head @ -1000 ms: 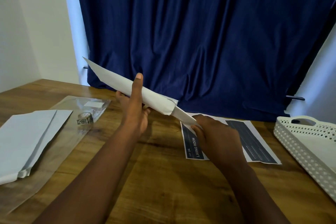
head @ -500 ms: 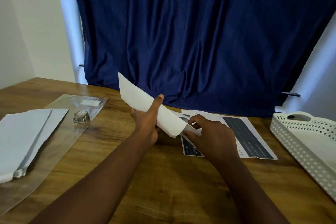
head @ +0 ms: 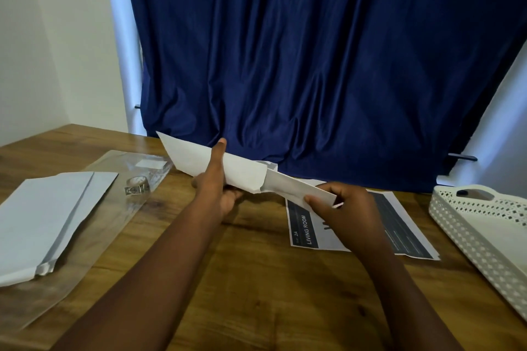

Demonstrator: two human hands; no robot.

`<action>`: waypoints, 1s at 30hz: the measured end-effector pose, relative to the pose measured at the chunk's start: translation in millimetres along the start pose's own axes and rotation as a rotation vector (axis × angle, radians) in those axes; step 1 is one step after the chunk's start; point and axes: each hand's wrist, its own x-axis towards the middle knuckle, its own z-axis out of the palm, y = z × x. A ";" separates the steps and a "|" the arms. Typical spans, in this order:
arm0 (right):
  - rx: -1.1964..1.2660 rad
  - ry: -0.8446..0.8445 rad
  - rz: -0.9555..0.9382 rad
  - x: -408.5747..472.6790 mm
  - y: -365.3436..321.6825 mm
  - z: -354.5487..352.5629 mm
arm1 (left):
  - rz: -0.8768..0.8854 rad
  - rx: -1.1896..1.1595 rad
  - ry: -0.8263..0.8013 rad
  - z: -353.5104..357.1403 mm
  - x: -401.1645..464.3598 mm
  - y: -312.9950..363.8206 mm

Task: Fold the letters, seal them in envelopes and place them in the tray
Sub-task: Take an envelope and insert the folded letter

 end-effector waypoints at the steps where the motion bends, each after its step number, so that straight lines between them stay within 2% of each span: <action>1: 0.034 0.006 -0.004 -0.5 -1.9 1.2 | -0.013 0.005 -0.017 1.5 -2.2 -2.8; 8: -0.052 0.140 -0.098 -9.3 -9.6 19.4 | -0.101 0.065 -0.167 13.8 -18.5 -41.7; 17: -0.023 0.200 -0.086 -8.8 -17.8 15.5 | -0.063 -0.015 -0.135 10.7 -12.4 -29.5; 21: -0.020 0.218 -0.107 -7.2 -18.8 16.7 | -0.089 0.006 -0.176 13.1 -21.2 -37.5; 27: 0.006 0.168 -0.015 -6.3 -18.7 19.1 | -0.065 0.093 -0.253 18.8 -32.9 -56.5; 30: 0.043 0.037 0.204 5.4 -22.2 15.5 | -0.078 0.117 -0.279 20.0 -35.8 -63.3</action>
